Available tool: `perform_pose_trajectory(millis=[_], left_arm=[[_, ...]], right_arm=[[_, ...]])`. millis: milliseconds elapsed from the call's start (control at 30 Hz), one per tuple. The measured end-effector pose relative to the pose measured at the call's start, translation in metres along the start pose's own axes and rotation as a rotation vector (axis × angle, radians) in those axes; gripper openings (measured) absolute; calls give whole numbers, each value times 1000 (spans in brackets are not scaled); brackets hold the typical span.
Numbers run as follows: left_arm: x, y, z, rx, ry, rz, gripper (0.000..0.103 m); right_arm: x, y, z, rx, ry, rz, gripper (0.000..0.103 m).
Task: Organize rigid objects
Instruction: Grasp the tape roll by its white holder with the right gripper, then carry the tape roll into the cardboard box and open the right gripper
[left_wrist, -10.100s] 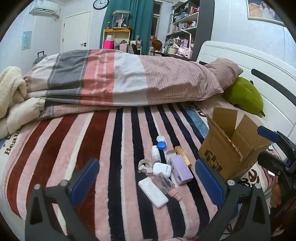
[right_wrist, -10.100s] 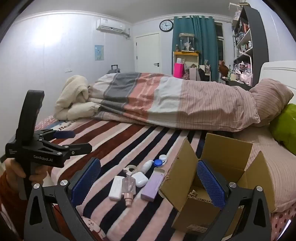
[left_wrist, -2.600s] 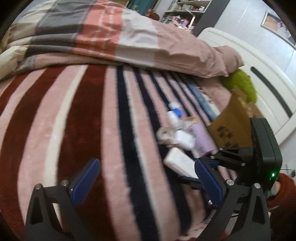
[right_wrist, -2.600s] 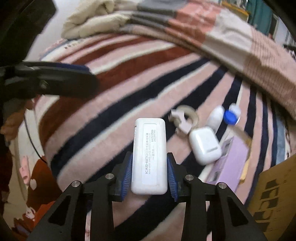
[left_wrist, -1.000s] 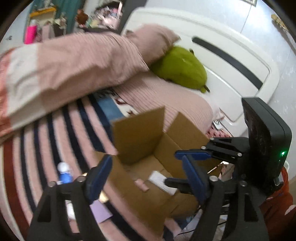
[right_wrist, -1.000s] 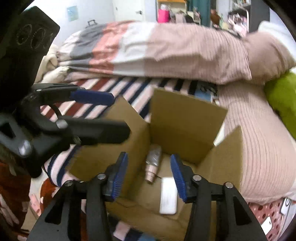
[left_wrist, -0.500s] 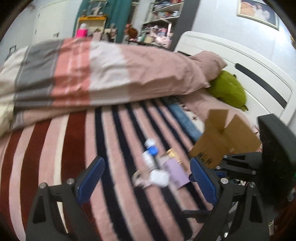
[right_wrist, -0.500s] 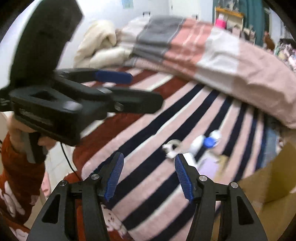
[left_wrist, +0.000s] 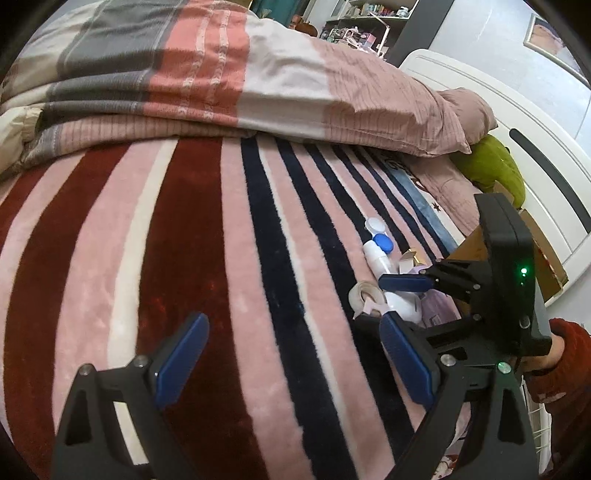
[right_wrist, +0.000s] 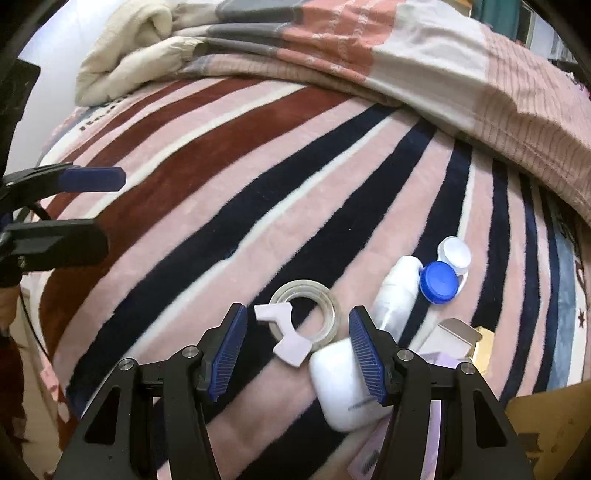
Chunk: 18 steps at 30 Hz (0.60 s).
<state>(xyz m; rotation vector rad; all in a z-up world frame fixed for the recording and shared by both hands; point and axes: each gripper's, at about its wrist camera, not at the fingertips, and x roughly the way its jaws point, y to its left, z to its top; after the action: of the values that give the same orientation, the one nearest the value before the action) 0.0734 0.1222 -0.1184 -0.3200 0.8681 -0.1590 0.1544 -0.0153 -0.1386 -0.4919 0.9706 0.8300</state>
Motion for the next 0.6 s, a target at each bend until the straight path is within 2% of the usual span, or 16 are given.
perform_pose_trajectory(millis=[100,133,233,367,500,567,600], left_arm=[[3,0,1,2,2,-7,93],[3,-1,1,3,3,-8,92],[4,-1,3,-7,5,-18,92],[-2,-12,7,-13,0,-93,92],[-11,-43,17,13,-1,-177,91],[-19,-65,23,44,-1,-233,84],[-24,-76,27,57,-4,-254,74]], right_arm=[[7,1,1,-16,34,18,53],[7,1,1,-15,37,30,45],[2,5,0,-34,25,26,44],[-25,20,-4,-86,-54,53,44],[-71,35,-3,-129,-144,84,44],[-98,37,-4,-131,-202,85,44],[-110,37,-6,-130,-226,82,44]])
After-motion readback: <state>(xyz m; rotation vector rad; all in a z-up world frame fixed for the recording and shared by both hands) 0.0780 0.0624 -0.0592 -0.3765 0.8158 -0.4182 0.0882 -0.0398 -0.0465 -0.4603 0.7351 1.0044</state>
